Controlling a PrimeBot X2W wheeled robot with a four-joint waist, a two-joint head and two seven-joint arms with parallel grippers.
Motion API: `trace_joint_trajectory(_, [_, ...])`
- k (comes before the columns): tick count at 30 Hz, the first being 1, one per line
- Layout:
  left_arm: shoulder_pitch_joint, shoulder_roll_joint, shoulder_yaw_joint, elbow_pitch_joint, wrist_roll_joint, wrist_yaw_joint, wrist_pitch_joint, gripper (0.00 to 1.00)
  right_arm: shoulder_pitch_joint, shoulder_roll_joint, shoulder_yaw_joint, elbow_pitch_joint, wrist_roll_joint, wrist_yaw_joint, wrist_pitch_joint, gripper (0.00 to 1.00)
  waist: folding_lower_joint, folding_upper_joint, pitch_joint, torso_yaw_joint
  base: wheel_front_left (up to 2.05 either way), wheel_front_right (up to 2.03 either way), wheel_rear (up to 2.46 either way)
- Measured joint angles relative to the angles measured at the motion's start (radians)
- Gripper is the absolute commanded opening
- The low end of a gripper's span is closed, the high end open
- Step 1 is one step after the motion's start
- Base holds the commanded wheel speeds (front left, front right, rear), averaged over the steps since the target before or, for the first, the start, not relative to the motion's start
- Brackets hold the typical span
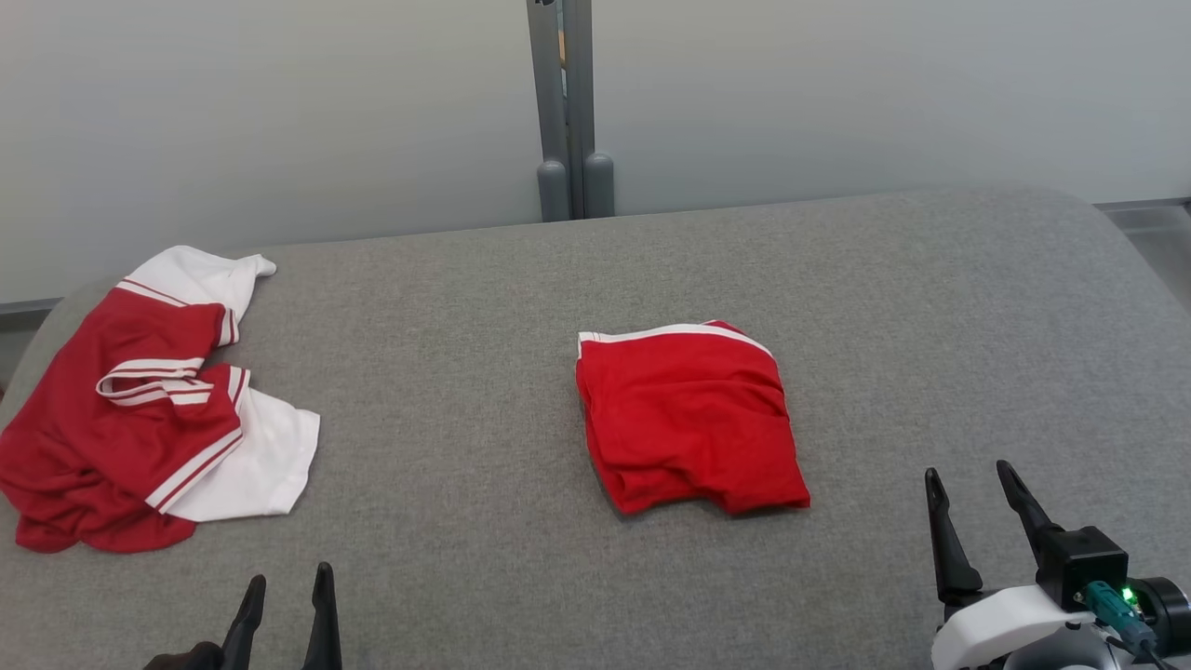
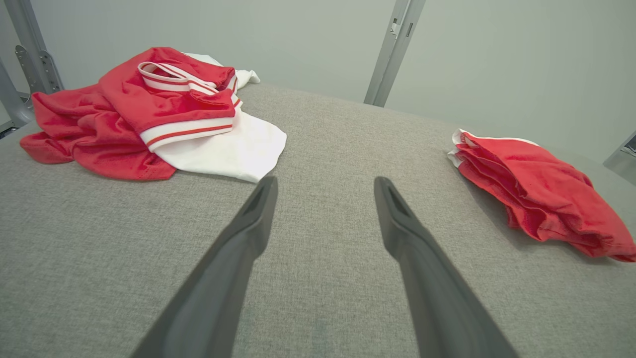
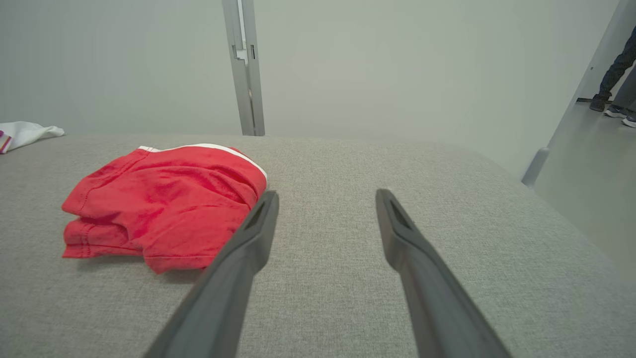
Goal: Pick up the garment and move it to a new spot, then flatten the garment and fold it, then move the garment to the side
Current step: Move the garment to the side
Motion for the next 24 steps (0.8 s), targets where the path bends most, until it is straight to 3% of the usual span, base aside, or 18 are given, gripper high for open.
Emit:
trace_joint_trajectory(14, [0.0,0.004,0.002,-0.005,0.0,0.0,0.0,1.0,-0.011,0.0,0.026,0.0,0.0,0.0,0.0,1.0,0.0,0.0,0.011,0.003,0.0,0.0,0.0])
trace_joint_trajectory(18, [-0.001,0.004,0.007,-0.018,0.0,0.0,0.0,1.0,-0.041,-0.001,0.051,0.036,0.059,0.0,0.002,1.0,0.0,0.0,0.022,0.003,0.0,0.0,0.0])
trace_joint_trajectory(21, [-0.009,0.003,0.006,-0.027,-0.001,0.0,0.0,1.0,-0.098,-0.011,0.109,0.075,0.113,0.0,0.108,1.0,0.0,0.0,0.038,0.005,0.0,0.0,0.0])
trace_joint_trajectory(24, [-0.023,0.004,0.001,-0.037,-0.009,0.0,0.0,1.0,-0.191,-0.037,0.149,0.085,0.189,0.0,0.281,1.0,0.0,0.0,0.061,0.005,0.0,0.0,0.0])
